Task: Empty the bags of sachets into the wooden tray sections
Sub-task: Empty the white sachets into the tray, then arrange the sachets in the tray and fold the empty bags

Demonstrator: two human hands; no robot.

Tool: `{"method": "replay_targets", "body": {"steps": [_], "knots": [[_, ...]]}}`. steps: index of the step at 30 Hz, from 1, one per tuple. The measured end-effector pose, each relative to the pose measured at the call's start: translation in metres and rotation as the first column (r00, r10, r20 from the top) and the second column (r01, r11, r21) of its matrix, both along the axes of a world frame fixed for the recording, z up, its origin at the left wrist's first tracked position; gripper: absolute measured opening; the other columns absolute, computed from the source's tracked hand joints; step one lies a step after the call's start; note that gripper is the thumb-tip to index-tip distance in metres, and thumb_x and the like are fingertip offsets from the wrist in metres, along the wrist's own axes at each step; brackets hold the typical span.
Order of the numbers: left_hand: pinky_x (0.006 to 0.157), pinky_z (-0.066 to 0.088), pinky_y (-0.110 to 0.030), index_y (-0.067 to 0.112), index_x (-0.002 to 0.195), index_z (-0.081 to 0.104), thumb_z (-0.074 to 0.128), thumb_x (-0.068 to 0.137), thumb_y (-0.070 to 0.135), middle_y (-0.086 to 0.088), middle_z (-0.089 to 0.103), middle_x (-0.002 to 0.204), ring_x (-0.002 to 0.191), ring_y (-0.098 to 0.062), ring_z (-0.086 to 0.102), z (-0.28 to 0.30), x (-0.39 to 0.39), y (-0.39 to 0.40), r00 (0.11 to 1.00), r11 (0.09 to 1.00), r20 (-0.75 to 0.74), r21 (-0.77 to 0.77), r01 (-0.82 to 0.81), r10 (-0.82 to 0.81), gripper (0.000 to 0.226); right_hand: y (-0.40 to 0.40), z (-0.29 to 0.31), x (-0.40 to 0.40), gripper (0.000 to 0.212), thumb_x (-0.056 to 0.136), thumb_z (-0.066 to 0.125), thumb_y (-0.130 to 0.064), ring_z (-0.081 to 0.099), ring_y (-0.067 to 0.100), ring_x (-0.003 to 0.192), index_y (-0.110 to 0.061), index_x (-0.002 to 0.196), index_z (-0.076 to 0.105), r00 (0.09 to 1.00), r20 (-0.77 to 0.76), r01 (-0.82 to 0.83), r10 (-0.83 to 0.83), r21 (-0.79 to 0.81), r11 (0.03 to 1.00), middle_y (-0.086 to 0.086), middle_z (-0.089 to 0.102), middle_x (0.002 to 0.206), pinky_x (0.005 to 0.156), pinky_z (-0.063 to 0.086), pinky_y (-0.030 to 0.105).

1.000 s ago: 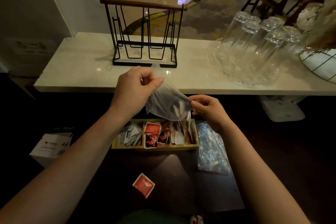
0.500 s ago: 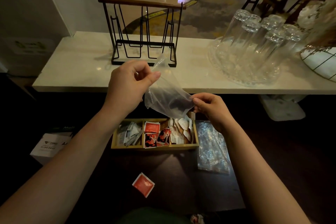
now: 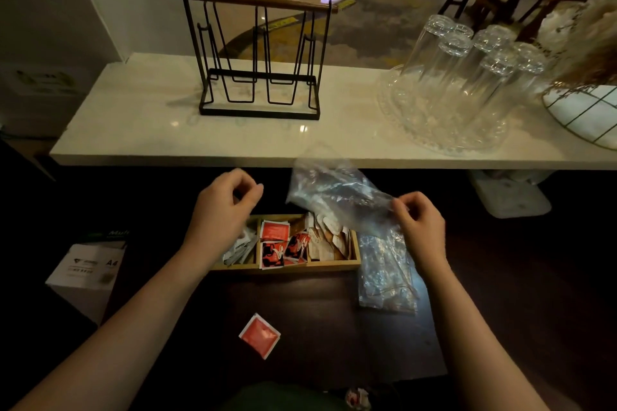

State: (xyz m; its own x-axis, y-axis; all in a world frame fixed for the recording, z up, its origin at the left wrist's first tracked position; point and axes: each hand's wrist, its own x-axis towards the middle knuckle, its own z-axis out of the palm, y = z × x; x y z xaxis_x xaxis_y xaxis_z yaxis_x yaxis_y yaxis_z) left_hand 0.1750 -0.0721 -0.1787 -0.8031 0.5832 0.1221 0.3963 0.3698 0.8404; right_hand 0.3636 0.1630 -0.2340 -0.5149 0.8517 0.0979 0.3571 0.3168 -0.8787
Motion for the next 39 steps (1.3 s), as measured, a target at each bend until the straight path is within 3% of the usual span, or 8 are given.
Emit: {"method": "replay_targets", "body": {"steps": [8, 17, 20, 25, 28, 31, 34, 39], "knots": [[0.055, 0.042, -0.020, 0.023, 0.084, 0.054, 0.052, 0.092, 0.024, 0.008, 0.054, 0.088, 0.070, -0.006, 0.055, -0.064, 0.018, -0.029, 0.997, 0.954, -0.052, -0.297, 0.040, -0.058, 0.008, -0.012, -0.054, 0.079, 0.013, 0.086, 0.059, -0.021, 0.056, 0.027, 0.065, -0.017, 0.077, 0.052, 0.842, 0.263, 0.441, -0.471, 0.167, 0.882, 0.004, 0.059, 0.072, 0.061, 0.045, 0.039], [0.106, 0.036, -0.033, 0.029, 0.131, 0.048, 0.050, 0.092, 0.025, 0.007, 0.043, 0.142, 0.132, -0.014, 0.036, -0.112, 0.046, -0.004, 0.884, 0.814, -0.203, -0.515, 0.269, -0.421, 0.040, -0.024, -0.104, 0.082, 0.018, 0.079, 0.056, -0.025, 0.062, 0.033, 0.083, -0.020, 0.096, 0.059, 0.656, 0.724, 0.215, -0.212, 0.090, 0.972, 0.013, 0.067, 0.091, 0.066, 0.045, 0.033], [0.111, 0.033, -0.042, 0.031, 0.140, 0.036, 0.053, 0.091, 0.022, 0.005, 0.028, 0.154, 0.141, -0.020, 0.026, -0.126, 0.045, 0.013, 0.807, 0.731, -0.221, -0.595, 0.333, -0.547, 0.053, -0.023, -0.103, 0.074, 0.026, 0.082, 0.051, -0.031, 0.060, 0.032, 0.092, -0.015, 0.096, 0.067, 0.563, 0.792, 0.098, -0.239, 0.222, 0.970, 0.013, 0.067, 0.097, 0.075, 0.047, 0.035], [0.115, 0.023, -0.043, 0.031, 0.145, 0.025, 0.050, 0.092, 0.015, 0.009, 0.011, 0.159, 0.146, -0.019, 0.013, -0.147, 0.035, 0.025, 0.752, 0.631, -0.176, -0.680, 0.374, -0.635, 0.060, -0.019, -0.087, 0.067, 0.018, 0.081, 0.061, -0.023, 0.058, 0.033, 0.082, -0.009, 0.091, 0.065, 0.672, 0.625, 0.104, -0.397, 0.451, 0.886, 0.014, 0.065, 0.088, 0.070, 0.045, 0.039], [0.115, 0.025, -0.043, 0.029, 0.144, 0.029, 0.049, 0.087, -0.002, 0.008, 0.010, 0.159, 0.145, -0.020, 0.014, -0.151, 0.032, 0.025, 0.743, 0.620, -0.174, -0.688, 0.378, -0.646, 0.067, -0.023, -0.073, 0.049, 0.010, 0.082, 0.063, -0.017, 0.054, 0.025, 0.081, -0.013, 0.092, 0.062, 0.797, 0.523, 0.009, -0.303, 0.490, 0.872, 0.008, 0.063, 0.088, 0.068, 0.045, 0.038], [0.112, 0.028, -0.043, 0.022, 0.140, 0.040, 0.051, 0.080, -0.010, -0.001, 0.023, 0.157, 0.143, -0.025, 0.023, -0.149, 0.030, 0.021, 0.760, 0.660, -0.200, -0.656, 0.365, -0.619, 0.069, -0.038, -0.067, 0.011, 0.009, 0.090, 0.057, -0.021, 0.048, 0.011, 0.085, -0.016, 0.096, 0.062, 0.861, 0.506, -0.138, -0.044, 0.317, 0.938, 0.000, 0.062, 0.094, 0.071, 0.037, 0.025], [0.091, 0.050, -0.045, 0.019, 0.118, 0.064, 0.071, 0.060, -0.010, -0.009, 0.056, 0.135, 0.124, -0.030, 0.053, -0.152, 0.029, 0.020, 0.736, 0.706, -0.300, -0.628, 0.327, -0.607, 0.065, -0.052, -0.071, -0.038, 0.018, 0.092, 0.056, -0.030, 0.059, 0.014, 0.084, -0.016, 0.102, 0.060, 0.868, 0.461, -0.260, 0.183, 0.109, 0.960, 0.000, 0.066, 0.098, 0.067, 0.042, 0.026], [0.072, 0.058, -0.036, 0.023, 0.100, 0.070, 0.085, 0.046, 0.004, -0.004, 0.068, 0.116, 0.108, -0.023, 0.064, -0.161, 0.023, 0.021, 0.763, 0.669, -0.262, -0.688, 0.282, -0.591, 0.060, -0.067, -0.078, -0.103, 0.032, 0.092, 0.052, -0.040, 0.063, 0.031, 0.095, -0.014, 0.109, 0.055, 0.827, 0.546, -0.163, 0.133, 0.006, 0.987, 0.010, 0.068, 0.101, 0.067, 0.043, 0.034]]}}
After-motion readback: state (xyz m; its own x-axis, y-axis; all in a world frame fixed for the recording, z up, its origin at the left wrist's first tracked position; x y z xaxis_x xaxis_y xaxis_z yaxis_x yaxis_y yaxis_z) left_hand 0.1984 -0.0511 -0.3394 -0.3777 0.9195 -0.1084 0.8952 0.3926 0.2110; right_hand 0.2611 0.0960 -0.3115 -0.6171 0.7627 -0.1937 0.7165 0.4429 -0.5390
